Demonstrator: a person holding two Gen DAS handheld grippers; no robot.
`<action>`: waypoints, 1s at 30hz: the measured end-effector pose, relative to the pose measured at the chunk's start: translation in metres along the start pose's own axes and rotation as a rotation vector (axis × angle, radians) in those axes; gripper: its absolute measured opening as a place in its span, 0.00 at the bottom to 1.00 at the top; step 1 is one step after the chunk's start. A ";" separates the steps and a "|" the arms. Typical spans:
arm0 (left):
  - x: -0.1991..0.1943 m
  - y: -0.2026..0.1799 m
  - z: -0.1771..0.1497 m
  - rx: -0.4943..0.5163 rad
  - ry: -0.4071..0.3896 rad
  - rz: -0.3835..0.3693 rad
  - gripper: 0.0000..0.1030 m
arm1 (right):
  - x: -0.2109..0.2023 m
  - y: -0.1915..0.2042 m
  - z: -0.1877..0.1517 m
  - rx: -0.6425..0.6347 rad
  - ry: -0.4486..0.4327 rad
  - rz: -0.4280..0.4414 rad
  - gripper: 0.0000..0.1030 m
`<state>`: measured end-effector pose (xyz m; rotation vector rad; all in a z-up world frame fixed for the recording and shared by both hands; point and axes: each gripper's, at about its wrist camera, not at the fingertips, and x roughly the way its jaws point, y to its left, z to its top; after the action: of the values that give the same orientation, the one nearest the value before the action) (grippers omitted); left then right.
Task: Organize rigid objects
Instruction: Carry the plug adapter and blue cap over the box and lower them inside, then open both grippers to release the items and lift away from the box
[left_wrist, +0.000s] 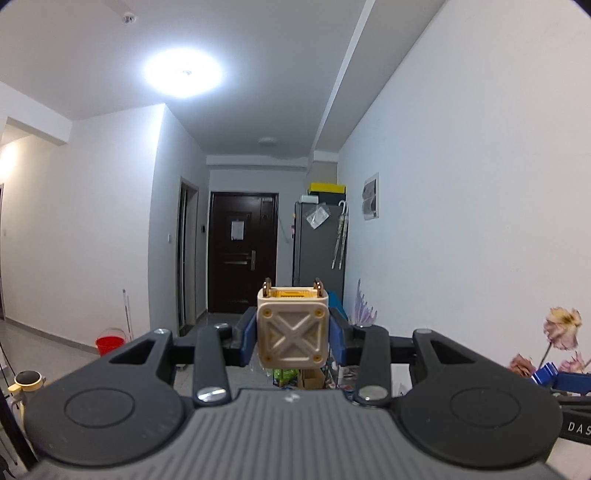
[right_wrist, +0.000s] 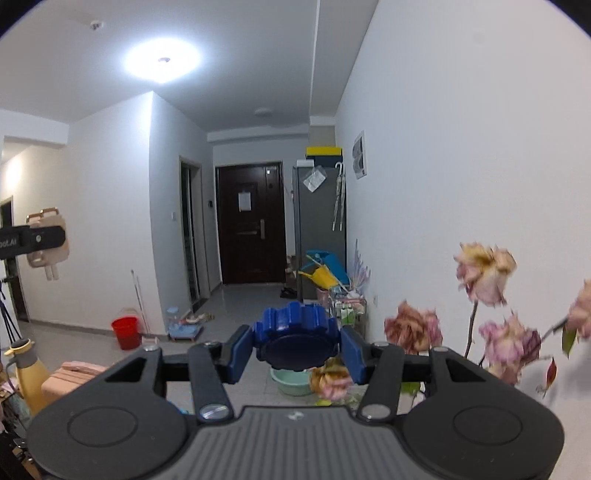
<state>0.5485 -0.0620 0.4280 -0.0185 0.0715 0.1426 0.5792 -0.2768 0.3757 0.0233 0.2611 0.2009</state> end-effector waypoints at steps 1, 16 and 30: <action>0.007 0.000 -0.002 -0.005 0.014 -0.010 0.38 | 0.007 0.000 0.002 -0.002 0.014 0.011 0.49; 0.170 -0.013 -0.260 0.031 0.684 -0.110 0.38 | 0.194 0.014 -0.194 -0.100 0.569 0.110 0.49; 0.209 -0.014 -0.437 0.040 1.092 -0.133 0.39 | 0.281 0.026 -0.333 -0.095 0.910 0.082 0.49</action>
<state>0.7263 -0.0563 -0.0228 -0.0597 1.1610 -0.0168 0.7545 -0.1963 -0.0158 -0.1568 1.1577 0.2967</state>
